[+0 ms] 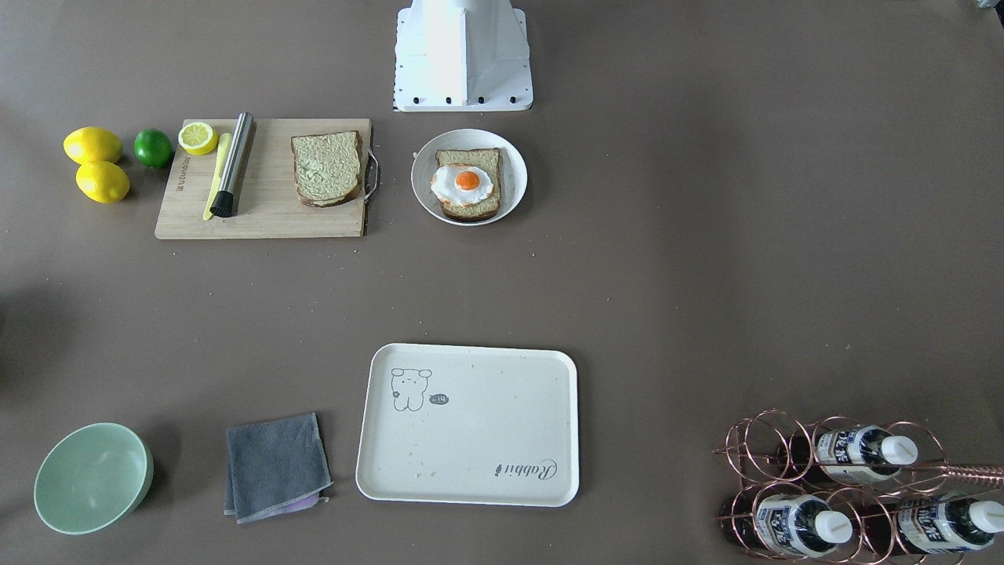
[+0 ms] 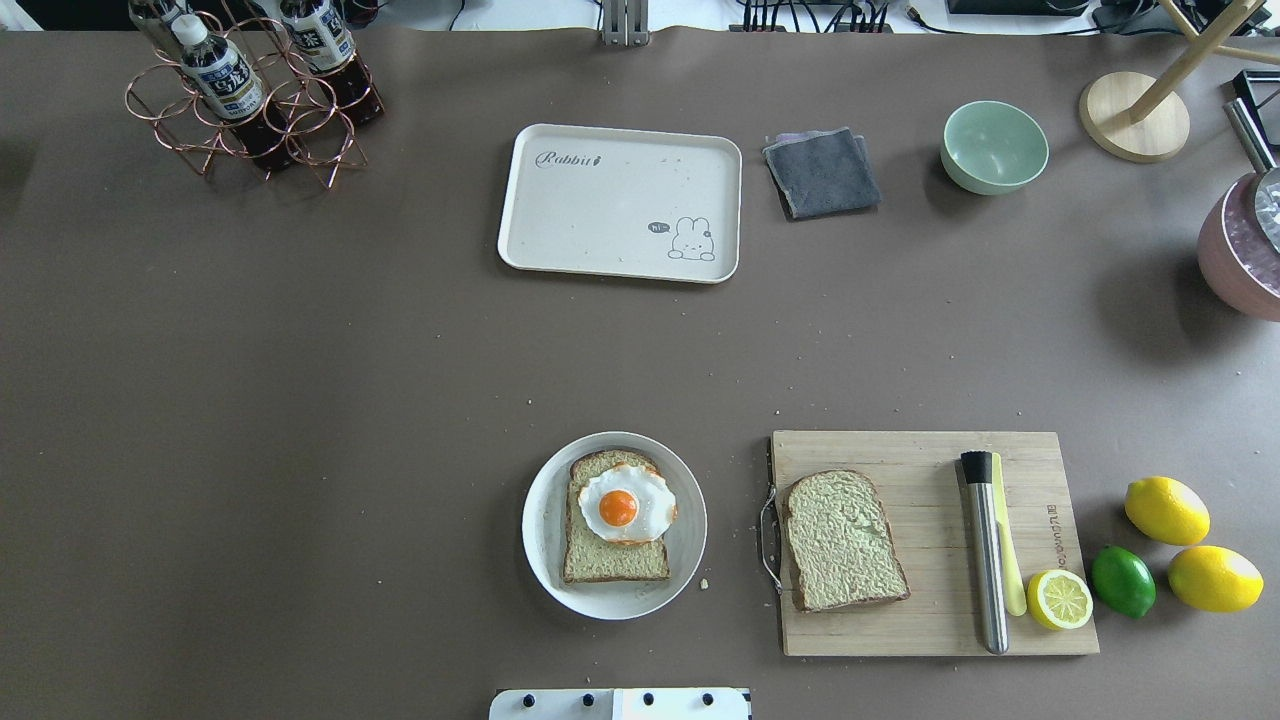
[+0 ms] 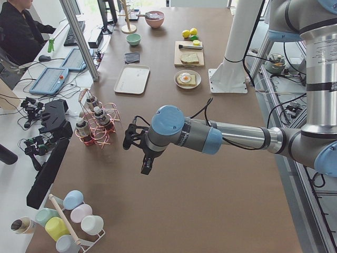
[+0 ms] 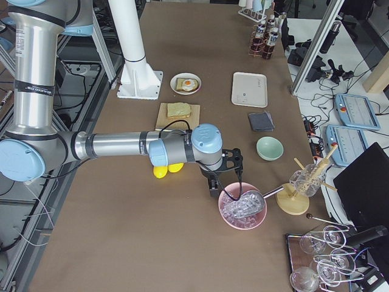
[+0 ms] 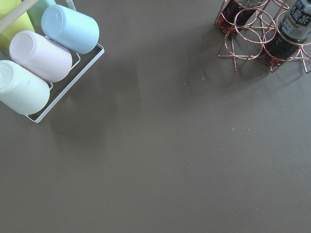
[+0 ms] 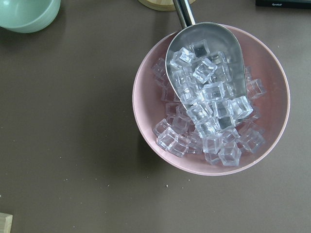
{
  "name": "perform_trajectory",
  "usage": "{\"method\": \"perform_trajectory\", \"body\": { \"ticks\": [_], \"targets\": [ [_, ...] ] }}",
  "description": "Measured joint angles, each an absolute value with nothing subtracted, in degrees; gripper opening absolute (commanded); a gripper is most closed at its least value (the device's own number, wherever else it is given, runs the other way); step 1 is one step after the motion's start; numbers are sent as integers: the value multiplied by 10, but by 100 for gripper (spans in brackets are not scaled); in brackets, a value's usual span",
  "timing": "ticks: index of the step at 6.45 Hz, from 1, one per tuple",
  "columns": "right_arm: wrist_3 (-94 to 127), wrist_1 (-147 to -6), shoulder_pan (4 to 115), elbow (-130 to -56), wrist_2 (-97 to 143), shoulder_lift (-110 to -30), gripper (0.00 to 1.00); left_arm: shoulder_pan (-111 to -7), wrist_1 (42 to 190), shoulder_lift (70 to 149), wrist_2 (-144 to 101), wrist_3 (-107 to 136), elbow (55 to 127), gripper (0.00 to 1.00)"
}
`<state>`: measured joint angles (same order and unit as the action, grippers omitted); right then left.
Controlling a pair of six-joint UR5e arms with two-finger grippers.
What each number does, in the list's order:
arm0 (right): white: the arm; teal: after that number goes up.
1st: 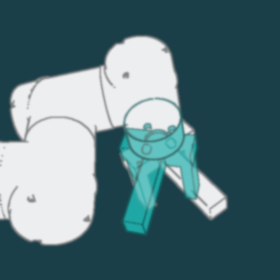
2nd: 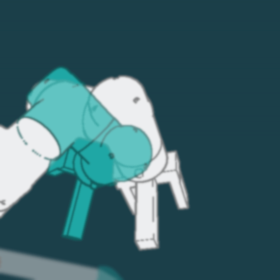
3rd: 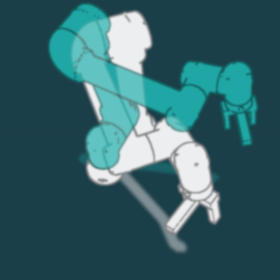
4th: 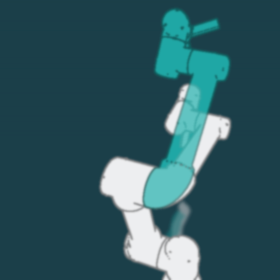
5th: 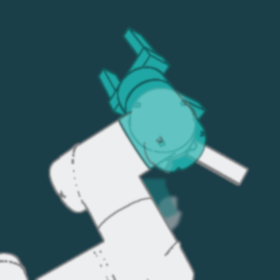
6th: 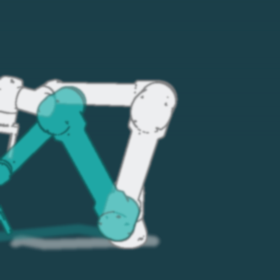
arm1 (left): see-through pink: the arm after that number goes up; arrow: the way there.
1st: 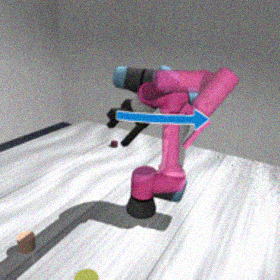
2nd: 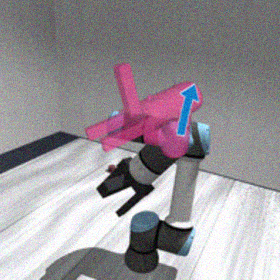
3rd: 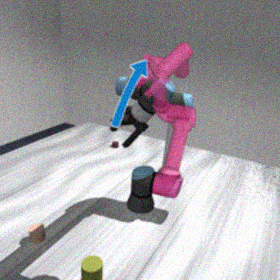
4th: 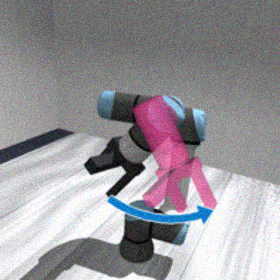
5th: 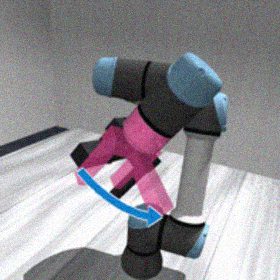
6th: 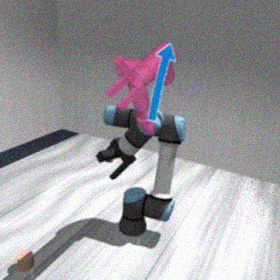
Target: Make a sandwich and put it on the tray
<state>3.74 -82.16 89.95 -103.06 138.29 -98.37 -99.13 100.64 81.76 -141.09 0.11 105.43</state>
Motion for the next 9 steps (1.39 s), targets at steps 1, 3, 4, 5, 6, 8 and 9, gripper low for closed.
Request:
{"method": "perform_trajectory", "body": {
  "ticks": [1, 3, 4, 5, 6, 8, 9],
  "targets": [
    [38, -810, 900, -1031, 1393, -989, 100, -991, 1008, 817, -1411, 0, 1051, 98],
    [39, -791, 899, -1024, 1405, -994, 100, -991, 1008, 813, -1410, 1, 1044, 98],
    [37, -788, 899, -1019, 1403, -994, 100, -991, 1008, 811, -1410, 4, 1042, 98],
    [36, -786, 899, -1019, 1399, -989, 100, -991, 1008, 810, -1409, 13, 1041, 98],
    [35, -787, 899, -1021, 1393, -983, 100, -991, 1008, 809, -1408, 22, 1040, 98],
    [34, -787, 899, -1025, 1387, -980, 100, -992, 1008, 810, -1410, 28, 1041, 98],
    [32, -786, 899, -1025, 1386, -982, 100, -992, 1008, 810, -1411, 27, 1042, 98]
  ]
}}
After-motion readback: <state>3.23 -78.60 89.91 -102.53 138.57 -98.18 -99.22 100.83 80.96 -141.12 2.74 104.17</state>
